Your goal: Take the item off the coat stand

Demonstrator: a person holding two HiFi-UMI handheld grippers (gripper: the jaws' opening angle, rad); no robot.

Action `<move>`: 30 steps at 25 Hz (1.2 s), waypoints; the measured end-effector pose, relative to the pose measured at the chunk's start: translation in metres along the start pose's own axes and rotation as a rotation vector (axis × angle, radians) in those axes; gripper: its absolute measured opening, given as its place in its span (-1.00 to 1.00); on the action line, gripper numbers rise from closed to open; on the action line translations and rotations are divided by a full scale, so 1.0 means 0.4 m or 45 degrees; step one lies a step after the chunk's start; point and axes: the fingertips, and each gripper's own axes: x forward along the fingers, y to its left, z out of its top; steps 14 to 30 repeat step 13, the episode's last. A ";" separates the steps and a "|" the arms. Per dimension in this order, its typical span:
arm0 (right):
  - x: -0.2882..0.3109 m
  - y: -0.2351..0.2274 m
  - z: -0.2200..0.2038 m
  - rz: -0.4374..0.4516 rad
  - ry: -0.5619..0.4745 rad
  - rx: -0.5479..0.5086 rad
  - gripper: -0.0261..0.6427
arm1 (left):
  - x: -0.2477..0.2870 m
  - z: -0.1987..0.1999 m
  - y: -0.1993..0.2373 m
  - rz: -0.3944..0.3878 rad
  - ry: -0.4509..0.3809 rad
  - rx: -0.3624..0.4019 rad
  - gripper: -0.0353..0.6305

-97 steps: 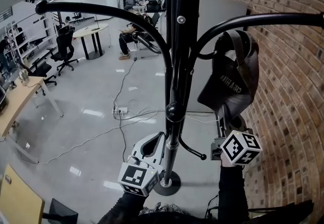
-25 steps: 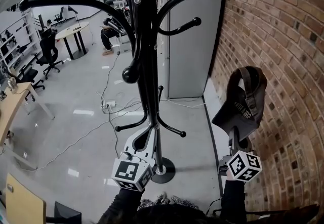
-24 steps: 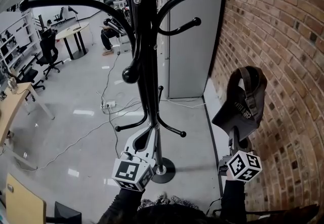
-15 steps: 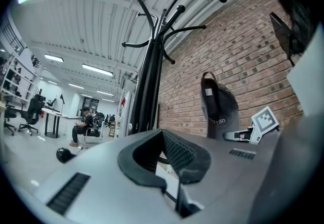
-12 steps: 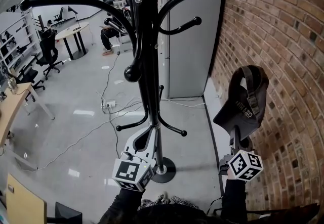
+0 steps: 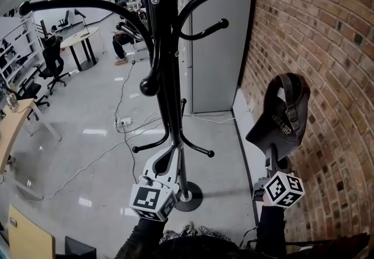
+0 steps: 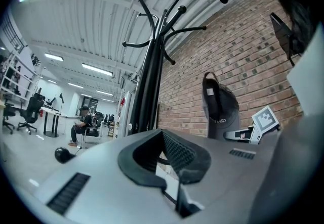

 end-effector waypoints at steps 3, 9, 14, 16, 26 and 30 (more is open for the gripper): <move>-0.001 -0.005 0.000 -0.005 0.001 0.006 -0.82 | 0.001 0.003 0.002 0.005 -0.005 0.004 -0.88; -0.002 -0.013 0.000 -0.010 0.003 0.003 -0.82 | 0.003 -0.001 -0.002 0.003 0.000 -0.003 -0.88; 0.006 -0.016 0.004 -0.015 0.001 0.005 -0.82 | 0.011 0.007 0.004 0.017 -0.009 -0.011 -0.88; 0.006 -0.016 0.004 -0.015 0.001 0.005 -0.82 | 0.011 0.007 0.004 0.017 -0.009 -0.011 -0.88; 0.006 -0.016 0.004 -0.015 0.001 0.005 -0.82 | 0.011 0.007 0.004 0.017 -0.009 -0.011 -0.88; 0.006 -0.016 0.004 -0.015 0.001 0.005 -0.82 | 0.011 0.007 0.004 0.017 -0.009 -0.011 -0.88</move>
